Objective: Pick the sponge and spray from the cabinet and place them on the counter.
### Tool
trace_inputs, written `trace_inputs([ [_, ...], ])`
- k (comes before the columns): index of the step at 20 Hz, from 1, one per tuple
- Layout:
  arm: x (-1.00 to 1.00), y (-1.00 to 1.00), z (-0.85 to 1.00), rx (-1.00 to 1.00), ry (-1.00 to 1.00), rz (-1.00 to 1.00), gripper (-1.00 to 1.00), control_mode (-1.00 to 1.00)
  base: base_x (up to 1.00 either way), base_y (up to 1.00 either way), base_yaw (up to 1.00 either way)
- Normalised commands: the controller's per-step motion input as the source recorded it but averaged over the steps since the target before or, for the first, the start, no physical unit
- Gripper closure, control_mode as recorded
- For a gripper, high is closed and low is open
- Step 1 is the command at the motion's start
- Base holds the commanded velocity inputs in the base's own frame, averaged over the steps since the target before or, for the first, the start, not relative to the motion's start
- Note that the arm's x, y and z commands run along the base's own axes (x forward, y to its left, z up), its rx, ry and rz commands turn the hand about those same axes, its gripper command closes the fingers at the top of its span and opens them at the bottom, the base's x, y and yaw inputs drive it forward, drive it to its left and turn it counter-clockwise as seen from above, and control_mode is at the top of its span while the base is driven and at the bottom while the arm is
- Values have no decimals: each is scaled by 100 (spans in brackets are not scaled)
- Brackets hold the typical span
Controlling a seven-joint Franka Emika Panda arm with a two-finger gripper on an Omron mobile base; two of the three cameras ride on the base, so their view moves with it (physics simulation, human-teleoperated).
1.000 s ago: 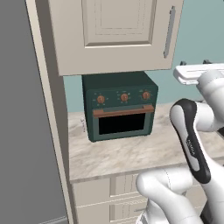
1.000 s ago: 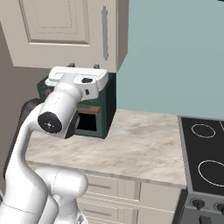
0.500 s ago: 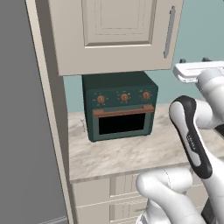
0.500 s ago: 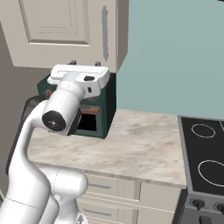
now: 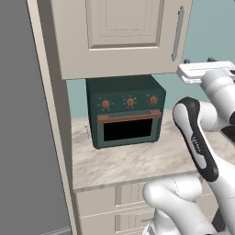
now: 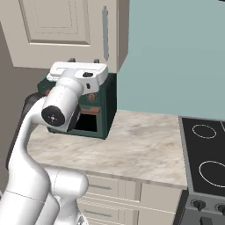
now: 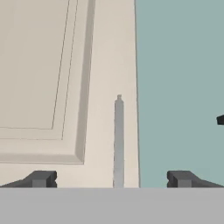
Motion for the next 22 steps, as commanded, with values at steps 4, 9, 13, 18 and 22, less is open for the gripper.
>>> trace_inputs([
  [4, 30, 15, 0, 0, 2, 0, -100, -100, 0, 0, 0],
  [9, 45, 2, 0, 1, 7, -1, -100, -100, 0, 0, 0],
  [13, 44, 0, 0, 3, 7, -1, -100, -100, 0, 0, 0],
  [18, 38, 0, 0, 3, 6, 0, -100, -100, 0, 0, 0],
  [22, 18, -16, 0, 3, 1, 0, -100, -100, 0, 0, 0],
])
